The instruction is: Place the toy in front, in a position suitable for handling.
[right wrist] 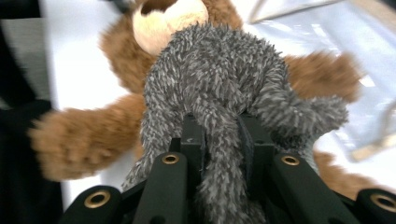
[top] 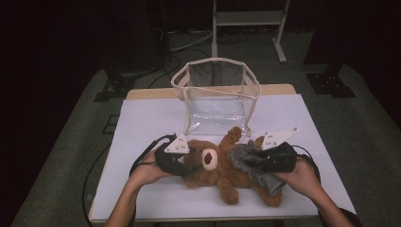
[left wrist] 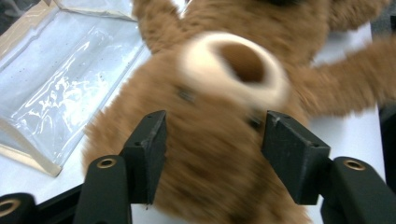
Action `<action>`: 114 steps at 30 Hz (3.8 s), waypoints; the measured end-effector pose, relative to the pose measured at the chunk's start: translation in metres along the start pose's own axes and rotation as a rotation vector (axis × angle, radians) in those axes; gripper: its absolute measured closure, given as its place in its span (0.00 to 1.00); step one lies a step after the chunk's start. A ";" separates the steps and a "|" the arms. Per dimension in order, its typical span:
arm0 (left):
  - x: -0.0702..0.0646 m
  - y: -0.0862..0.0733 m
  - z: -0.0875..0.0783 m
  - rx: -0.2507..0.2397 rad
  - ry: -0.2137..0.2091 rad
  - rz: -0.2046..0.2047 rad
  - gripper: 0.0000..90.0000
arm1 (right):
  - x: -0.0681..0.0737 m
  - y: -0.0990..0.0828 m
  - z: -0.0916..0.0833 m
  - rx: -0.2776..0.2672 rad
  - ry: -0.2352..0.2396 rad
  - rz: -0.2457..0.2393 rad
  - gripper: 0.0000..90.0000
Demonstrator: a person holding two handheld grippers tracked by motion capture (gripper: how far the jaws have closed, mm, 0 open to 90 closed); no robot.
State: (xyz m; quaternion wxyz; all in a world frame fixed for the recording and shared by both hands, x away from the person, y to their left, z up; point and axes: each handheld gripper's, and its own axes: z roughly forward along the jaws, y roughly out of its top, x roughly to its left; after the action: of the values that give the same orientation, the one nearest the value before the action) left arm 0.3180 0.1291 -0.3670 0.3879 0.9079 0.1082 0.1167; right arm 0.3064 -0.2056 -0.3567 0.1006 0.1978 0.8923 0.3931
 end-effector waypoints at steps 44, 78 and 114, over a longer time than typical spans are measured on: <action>0.018 -0.023 0.012 -0.024 -0.009 -0.090 0.57 | 0.019 0.033 0.052 0.111 0.116 -0.121 0.82; 0.004 -0.020 0.022 -0.047 -0.039 -0.081 0.57 | 0.013 0.077 0.047 0.026 0.019 -0.175 0.82; -0.008 -0.015 0.022 -0.053 -0.071 0.031 0.54 | -0.014 0.085 0.064 0.097 0.186 -0.062 0.82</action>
State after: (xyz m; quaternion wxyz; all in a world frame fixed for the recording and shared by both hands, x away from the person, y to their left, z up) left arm 0.3153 0.1224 -0.3936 0.4137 0.9023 0.0771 0.0931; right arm 0.3637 -0.1177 -0.3365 0.0196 0.1374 0.9214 0.3629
